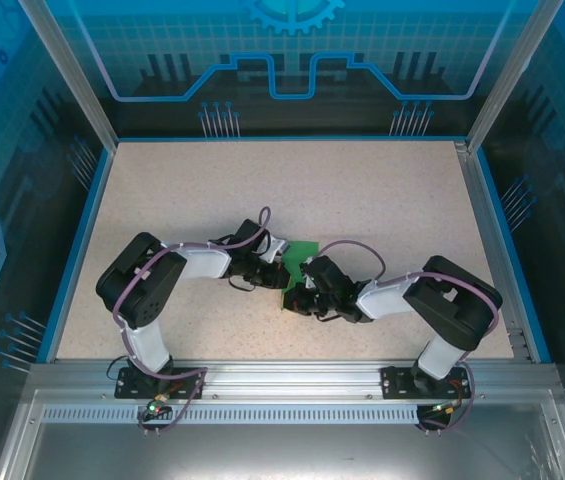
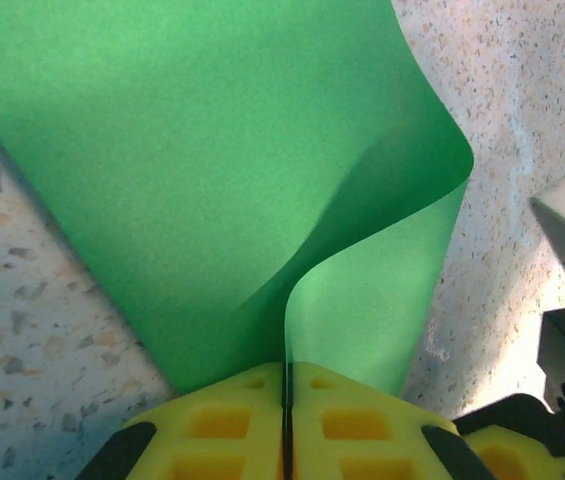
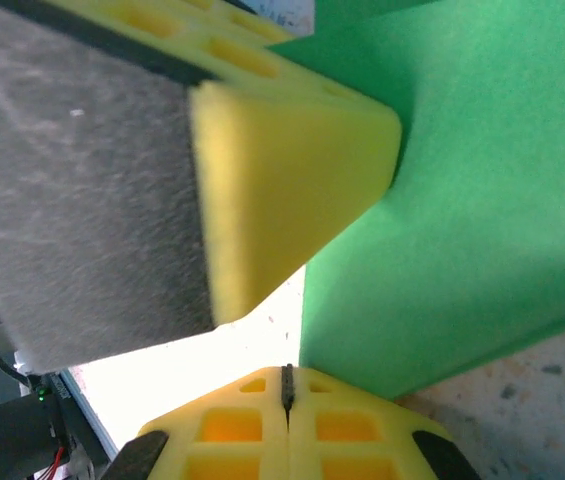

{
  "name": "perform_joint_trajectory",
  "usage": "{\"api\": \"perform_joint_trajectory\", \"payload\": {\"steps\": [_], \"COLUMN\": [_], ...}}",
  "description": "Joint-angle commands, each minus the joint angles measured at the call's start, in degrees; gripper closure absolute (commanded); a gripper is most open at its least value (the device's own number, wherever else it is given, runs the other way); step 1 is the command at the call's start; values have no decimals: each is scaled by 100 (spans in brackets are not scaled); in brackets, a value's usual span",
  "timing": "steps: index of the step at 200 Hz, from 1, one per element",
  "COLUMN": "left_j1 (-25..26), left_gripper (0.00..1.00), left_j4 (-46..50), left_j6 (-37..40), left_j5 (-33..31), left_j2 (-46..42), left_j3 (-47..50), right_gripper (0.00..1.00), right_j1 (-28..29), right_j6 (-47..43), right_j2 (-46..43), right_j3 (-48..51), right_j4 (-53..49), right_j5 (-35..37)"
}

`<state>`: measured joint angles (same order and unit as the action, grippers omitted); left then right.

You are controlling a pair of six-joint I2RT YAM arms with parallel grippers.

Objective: Fold a paper plane with a square sheet of paper (pick it up from the middle)
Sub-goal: Third fold the triangle at the center of the table.

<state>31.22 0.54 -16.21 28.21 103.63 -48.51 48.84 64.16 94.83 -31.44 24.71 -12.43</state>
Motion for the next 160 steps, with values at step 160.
{"api": "perform_joint_trajectory", "payload": {"steps": [160], "left_j1": [-12], "left_gripper": [90], "left_j4": [352], "left_j6": [74], "left_j5": [-146], "left_j2": [254], "left_j3": [-6], "right_gripper": [99], "right_j1": [-492], "right_j6": [-555], "right_j2": [-768], "right_j3": [-98], "right_j4": [-1100], "right_j5": [-182]}}
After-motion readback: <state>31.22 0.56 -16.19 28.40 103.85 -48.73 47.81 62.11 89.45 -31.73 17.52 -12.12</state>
